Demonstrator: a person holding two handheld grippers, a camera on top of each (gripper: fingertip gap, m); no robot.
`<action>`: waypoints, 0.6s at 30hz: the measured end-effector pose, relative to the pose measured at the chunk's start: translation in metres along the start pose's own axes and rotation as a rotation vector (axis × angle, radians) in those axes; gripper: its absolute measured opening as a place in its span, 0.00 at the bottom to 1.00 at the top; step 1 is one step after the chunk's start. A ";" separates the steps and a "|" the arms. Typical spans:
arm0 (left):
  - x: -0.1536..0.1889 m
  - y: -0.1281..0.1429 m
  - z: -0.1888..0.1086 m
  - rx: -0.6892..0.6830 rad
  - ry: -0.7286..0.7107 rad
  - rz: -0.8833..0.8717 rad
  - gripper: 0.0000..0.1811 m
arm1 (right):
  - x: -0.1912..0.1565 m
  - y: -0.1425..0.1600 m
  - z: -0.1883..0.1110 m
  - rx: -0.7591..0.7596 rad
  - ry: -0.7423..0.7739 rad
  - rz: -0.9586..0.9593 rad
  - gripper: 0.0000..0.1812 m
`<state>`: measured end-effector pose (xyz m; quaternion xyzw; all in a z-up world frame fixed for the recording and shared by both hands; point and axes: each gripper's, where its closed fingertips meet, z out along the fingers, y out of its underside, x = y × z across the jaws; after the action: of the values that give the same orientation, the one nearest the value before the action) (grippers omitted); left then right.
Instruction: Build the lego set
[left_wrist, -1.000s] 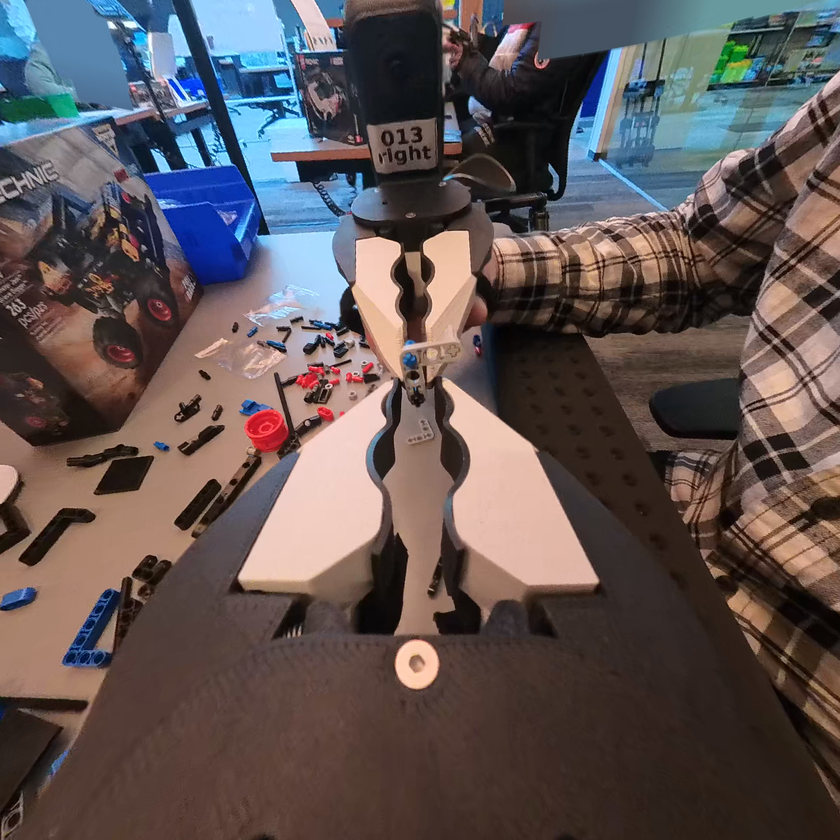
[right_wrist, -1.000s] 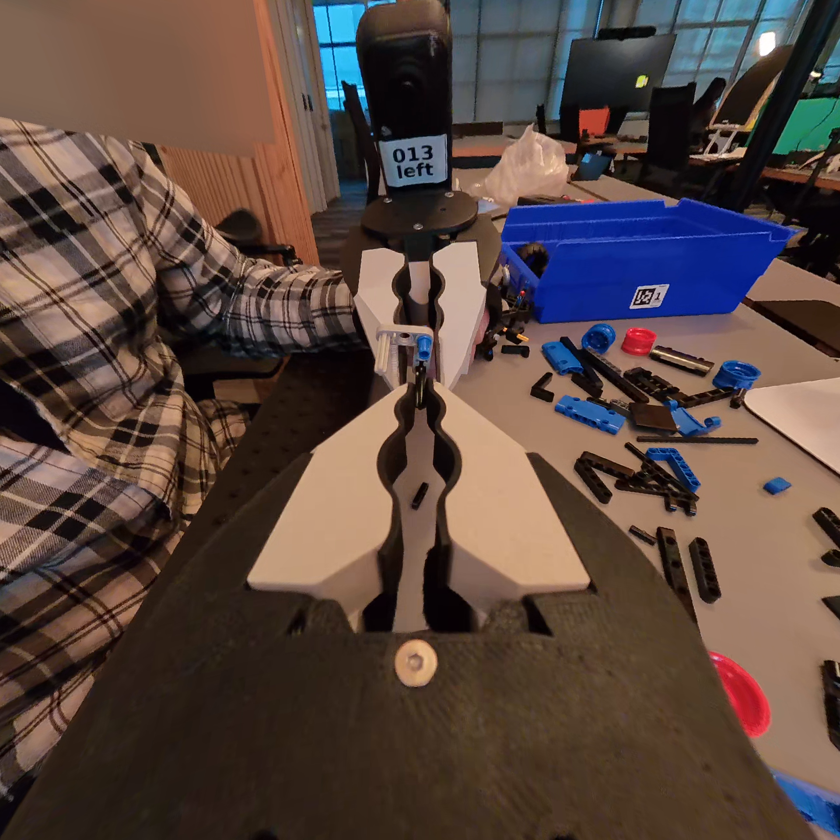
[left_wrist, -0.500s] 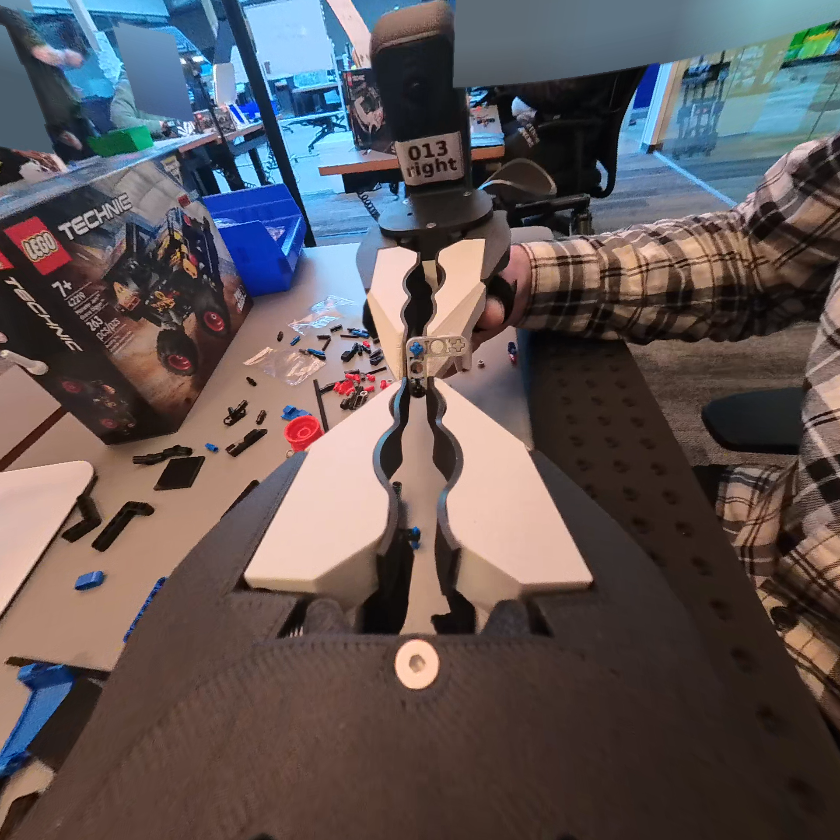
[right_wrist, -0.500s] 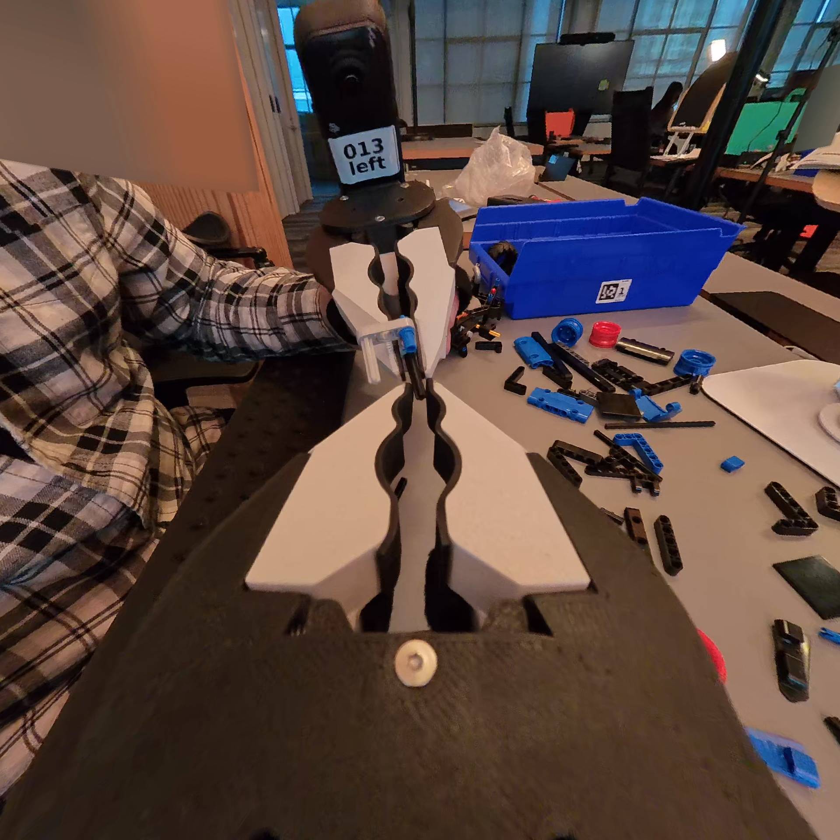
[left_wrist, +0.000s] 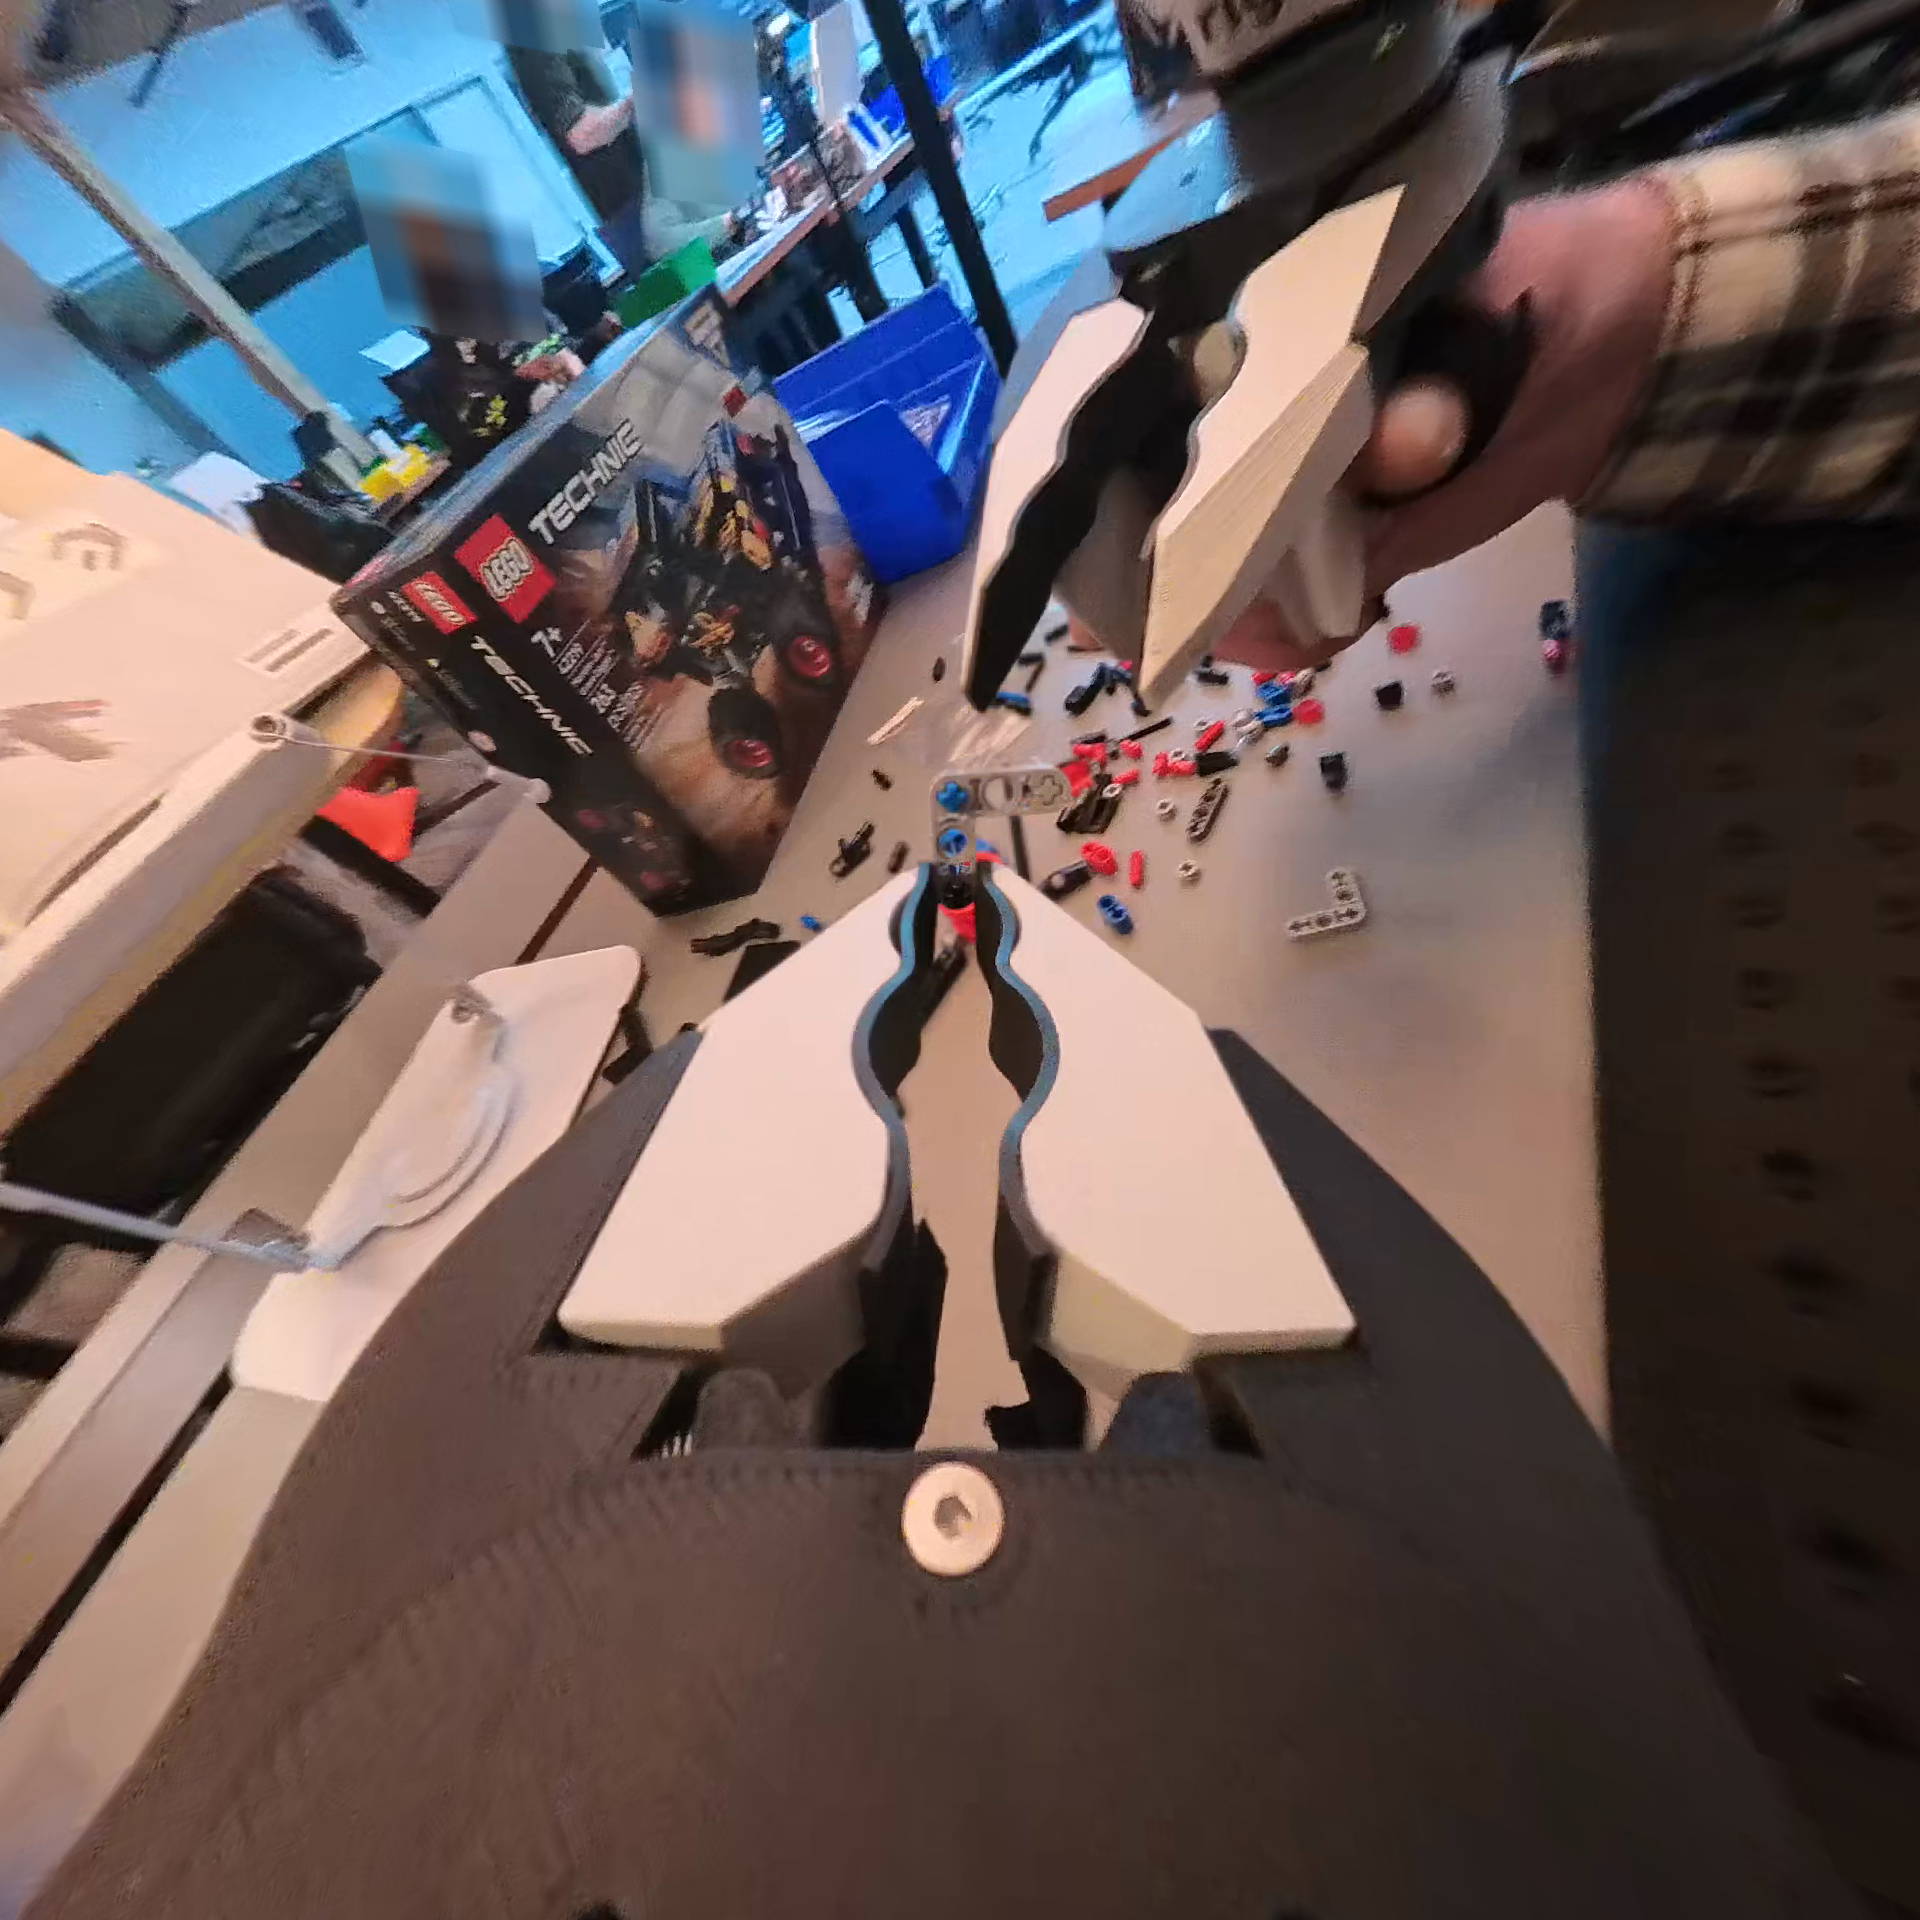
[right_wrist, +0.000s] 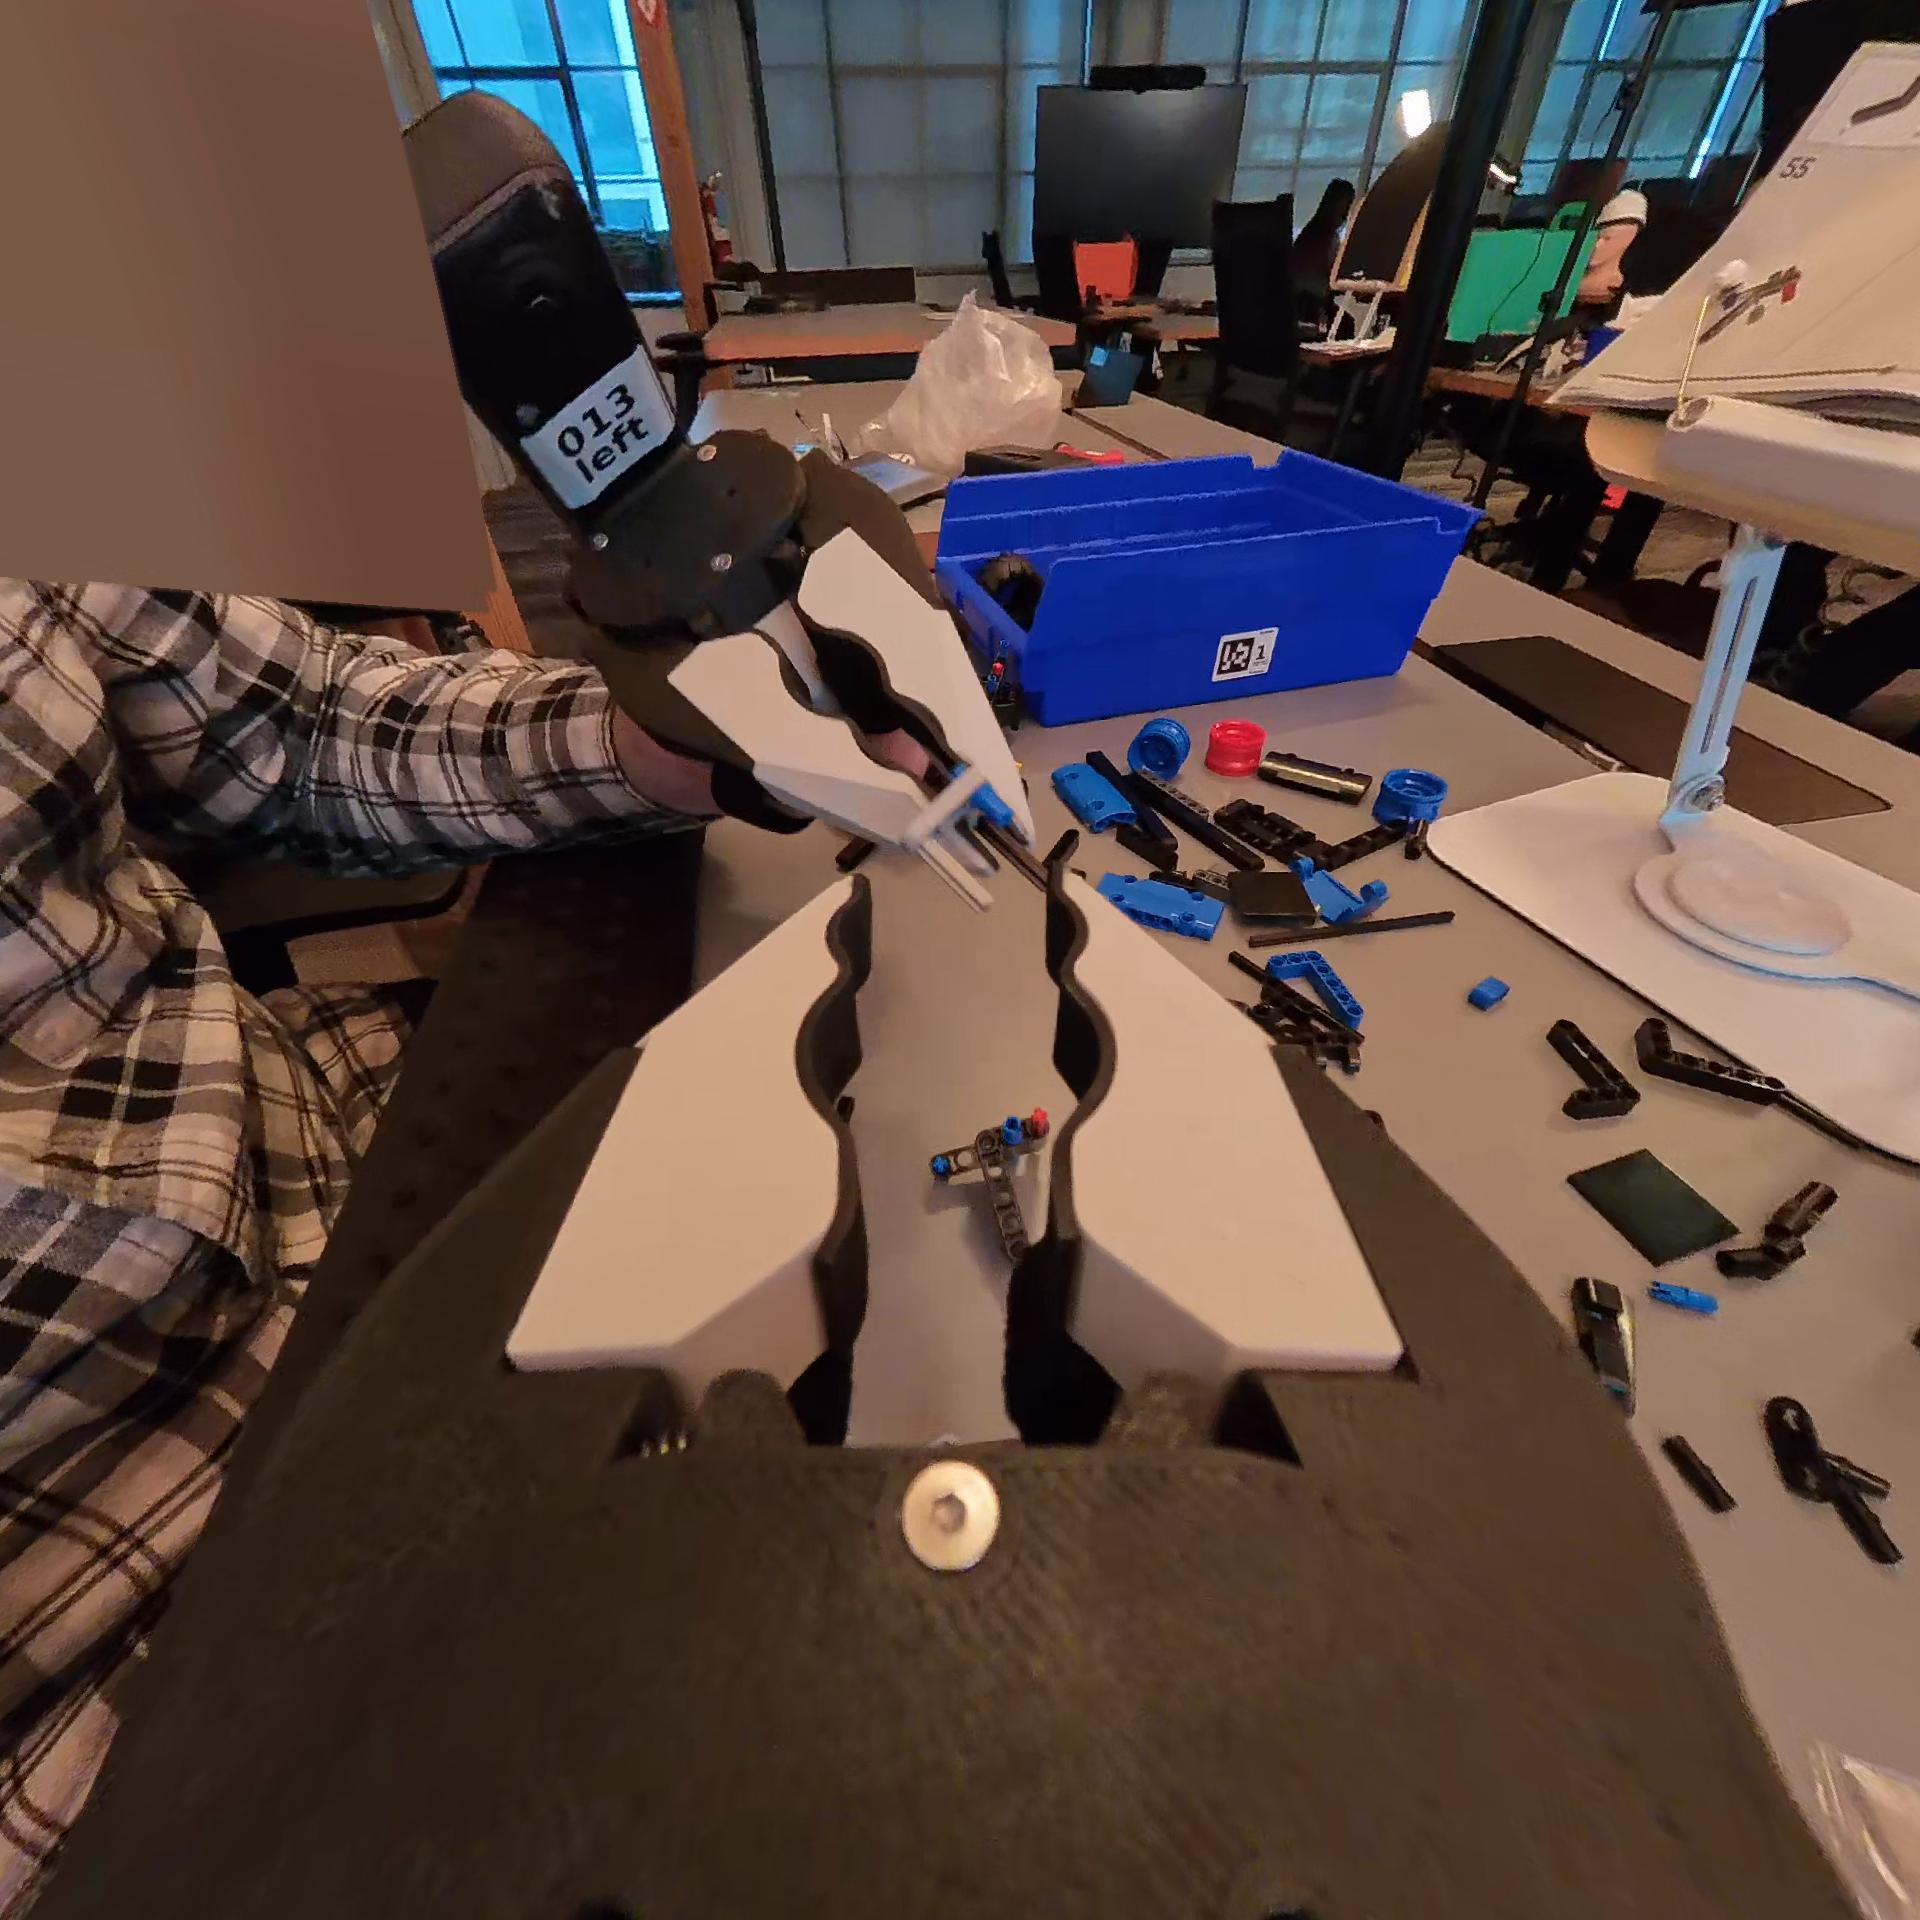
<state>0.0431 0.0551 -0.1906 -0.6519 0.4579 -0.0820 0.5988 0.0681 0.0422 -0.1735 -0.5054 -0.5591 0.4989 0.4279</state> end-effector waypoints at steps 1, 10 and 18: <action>0.000 0.002 0.001 -0.014 -0.011 0.019 0.03 | -0.001 -0.001 0.003 -0.005 0.006 -0.004 0.18; 0.006 0.002 0.008 -0.075 -0.089 0.217 0.03 | 0.001 0.008 0.021 -0.075 0.050 0.025 0.13; 0.001 0.003 0.009 -0.102 -0.149 0.269 0.03 | 0.004 0.008 0.017 -0.075 0.070 0.027 0.10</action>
<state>0.0482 0.0608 -0.1961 -0.6186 0.4991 0.0709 0.6027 0.0517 0.0441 -0.1839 -0.5459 -0.5550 0.4654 0.4212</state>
